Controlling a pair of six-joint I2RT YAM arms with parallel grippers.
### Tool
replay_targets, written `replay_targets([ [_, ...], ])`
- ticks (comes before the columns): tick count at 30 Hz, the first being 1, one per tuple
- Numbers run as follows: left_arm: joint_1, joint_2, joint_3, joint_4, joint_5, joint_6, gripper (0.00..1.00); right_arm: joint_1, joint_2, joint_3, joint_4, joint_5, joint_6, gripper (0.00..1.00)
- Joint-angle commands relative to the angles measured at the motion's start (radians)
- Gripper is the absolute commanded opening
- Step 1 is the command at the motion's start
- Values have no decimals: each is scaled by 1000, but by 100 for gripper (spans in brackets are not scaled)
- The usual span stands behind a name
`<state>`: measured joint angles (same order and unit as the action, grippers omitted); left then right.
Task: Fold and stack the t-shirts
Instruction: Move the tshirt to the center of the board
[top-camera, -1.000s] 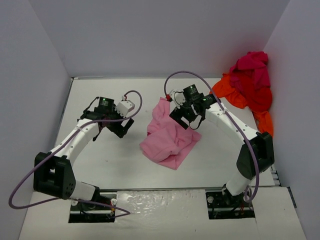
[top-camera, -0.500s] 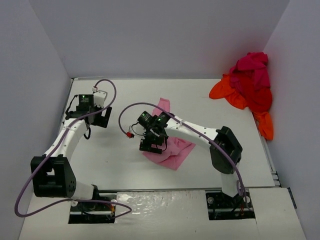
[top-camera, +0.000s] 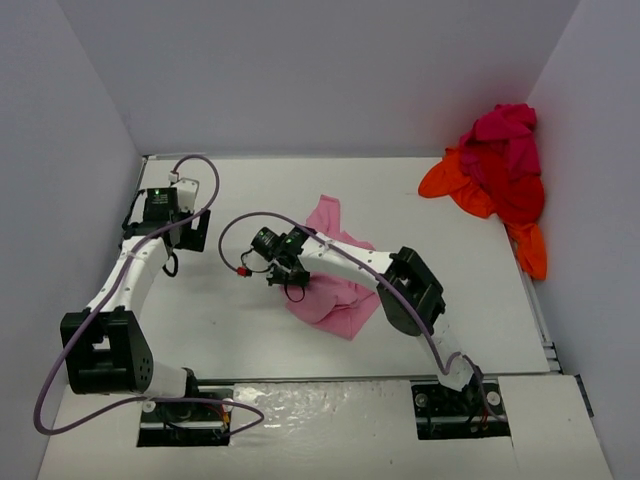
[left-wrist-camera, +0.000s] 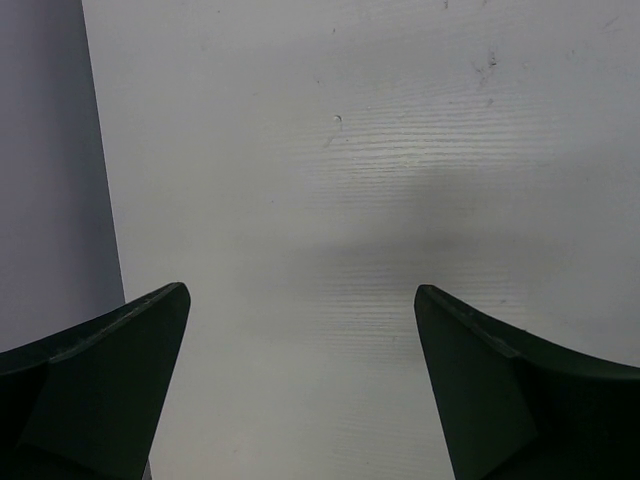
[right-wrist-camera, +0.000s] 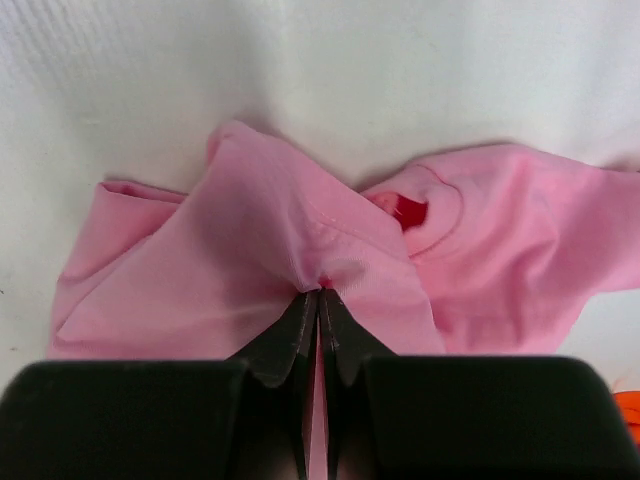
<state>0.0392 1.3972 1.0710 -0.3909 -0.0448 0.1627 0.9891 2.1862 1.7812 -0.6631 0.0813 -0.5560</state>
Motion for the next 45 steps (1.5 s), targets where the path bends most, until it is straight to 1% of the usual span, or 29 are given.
replay_targets([
  [1,26,-23,25,55,-22,-24,94,30,-38,56,-28,79,-31,0],
  [7,52,-5,26,59,-40,-35,94,40,-112,164,-32,72,-20,0],
  [9,70,-9,23,57,-38,-40,94,114,-200,181,-36,70,-31,0],
  [11,89,-8,20,61,-30,-47,94,179,-257,194,-37,113,-60,0],
  [12,98,-4,21,62,-25,-48,94,198,-271,226,-38,144,-61,0],
  [13,103,1,23,62,-24,-51,94,208,-288,254,-38,141,-56,0],
  [16,106,20,35,58,-32,-57,94,192,-315,317,-41,108,-35,0],
  [18,106,28,36,55,-41,-55,94,176,-333,329,-40,143,-53,0],
  [20,106,31,36,57,-48,-52,94,115,-365,329,-31,161,-59,0],
  [22,106,31,32,61,-52,-48,94,25,-397,318,-12,167,-58,0],
  [24,106,36,33,66,-42,-45,94,-61,-436,284,31,176,-64,0],
  [25,106,41,36,65,-37,-46,94,-106,-477,241,85,190,-69,0],
  [29,106,59,55,49,-21,-42,94,-382,-612,112,229,174,-83,0],
  [31,106,63,59,50,-10,-38,94,-486,-645,76,255,149,-89,0],
  [32,106,67,62,49,-6,-36,94,-518,-654,39,258,150,-95,0],
  [34,105,76,70,41,17,-34,94,-535,-665,-31,258,170,-102,0],
  [39,103,106,99,14,65,-28,94,-527,-660,-216,251,221,-110,0],
  [42,102,115,105,1,110,-20,93,-527,-636,-321,229,284,-128,0],
  [45,100,114,93,7,120,-6,93,-530,-616,-405,216,389,-159,0],
])
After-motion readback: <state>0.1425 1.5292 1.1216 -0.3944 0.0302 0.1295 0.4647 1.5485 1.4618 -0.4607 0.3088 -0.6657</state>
